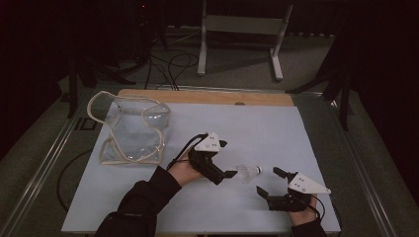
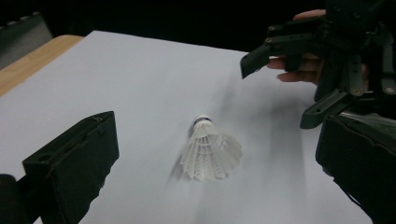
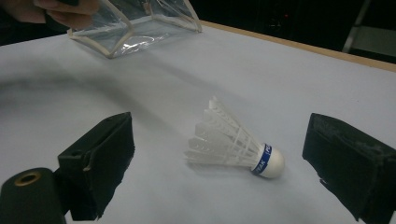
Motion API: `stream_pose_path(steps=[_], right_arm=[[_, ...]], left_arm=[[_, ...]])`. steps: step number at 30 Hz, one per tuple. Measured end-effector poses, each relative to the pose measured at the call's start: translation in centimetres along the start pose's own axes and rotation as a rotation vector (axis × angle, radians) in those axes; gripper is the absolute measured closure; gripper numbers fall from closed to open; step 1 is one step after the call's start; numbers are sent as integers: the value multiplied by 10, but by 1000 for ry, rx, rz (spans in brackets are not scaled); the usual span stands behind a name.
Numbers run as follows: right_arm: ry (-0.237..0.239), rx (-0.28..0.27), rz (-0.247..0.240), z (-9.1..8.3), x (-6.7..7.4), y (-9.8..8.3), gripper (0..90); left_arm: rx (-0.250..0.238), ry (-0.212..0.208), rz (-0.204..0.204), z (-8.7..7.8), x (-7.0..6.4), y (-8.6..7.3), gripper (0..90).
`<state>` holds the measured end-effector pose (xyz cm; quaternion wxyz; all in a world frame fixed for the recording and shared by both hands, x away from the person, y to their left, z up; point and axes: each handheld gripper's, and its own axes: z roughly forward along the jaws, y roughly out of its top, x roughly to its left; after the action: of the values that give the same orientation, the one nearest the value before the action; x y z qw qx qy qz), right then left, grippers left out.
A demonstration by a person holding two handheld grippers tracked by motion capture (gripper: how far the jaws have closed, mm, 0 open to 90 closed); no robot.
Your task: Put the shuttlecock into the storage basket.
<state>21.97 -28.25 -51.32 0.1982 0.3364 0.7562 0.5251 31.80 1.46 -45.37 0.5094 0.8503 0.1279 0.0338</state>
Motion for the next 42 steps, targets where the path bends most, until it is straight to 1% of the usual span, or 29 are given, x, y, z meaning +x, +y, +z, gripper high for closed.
stream_pose_path(steps=[1, 2, 4, 5, 7, 9, 14, 18, 22, 23, 24, 25, 27, 30, 34, 36, 38, 42], right_arm=[[0, 1, 0, 0, 0, 0, 89], [0, 1, 1, 0, 0, 0, 89], [0, 1, 1, 0, 0, 0, 89], [2, -1, 1, 0, 0, 0, 89], [1, 2, -1, 0, -1, 0, 90], [1, 3, -1, 0, 0, 0, 89], [3, 1, 3, 0, 0, 0, 90], [4, 0, 1, 0, 0, 0, 90], [4, 1, 2, 0, 0, 0, 90], [5, 1, 3, 0, 0, 0, 90], [5, -1, 1, 0, 0, 0, 90], [5, 0, 1, 0, 0, 0, 90], [6, 0, 3, 0, 0, 0, 90], [6, 1, 0, 0, -1, 0, 90], [8, 1, 1, 0, -1, -1, 90], [8, 2, 2, 1, -1, -1, 90], [9, 1, 2, 1, -1, -1, 90], [10, 1, 2, 1, -1, -1, 90]], left_arm=[[1, -10, 6, 2, 1, 0, 5], [13, -21, 13, 4, 1, 1, 5], [14, -27, 18, 6, 1, 1, 5], [28, -38, 30, 10, 1, 1, 5], [44, -52, 31, 15, 2, 2, 5], [64, -49, 35, 20, 3, 2, 6], [84, -48, 42, 29, 5, 1, 9], [111, -49, 44, 36, 7, -2, 17], [120, -51, 46, 41, 9, -5, 30], [139, -46, 46, 45, 10, -8, 30], [145, -53, 46, 46, 11, -9, 34], [149, -51, 42, 48, 12, -10, 44], [156, -56, 41, 50, 14, -14, 63], [176, -50, 42, 55, 16, -18, 104], [195, -52, 44, 61, 18, -22, 156], [224, -56, 47, 67, 19, -25, 166], [234, -53, 40, 70, 20, -27, 180], [253, -52, 31, 77, 21, -31, 250]])
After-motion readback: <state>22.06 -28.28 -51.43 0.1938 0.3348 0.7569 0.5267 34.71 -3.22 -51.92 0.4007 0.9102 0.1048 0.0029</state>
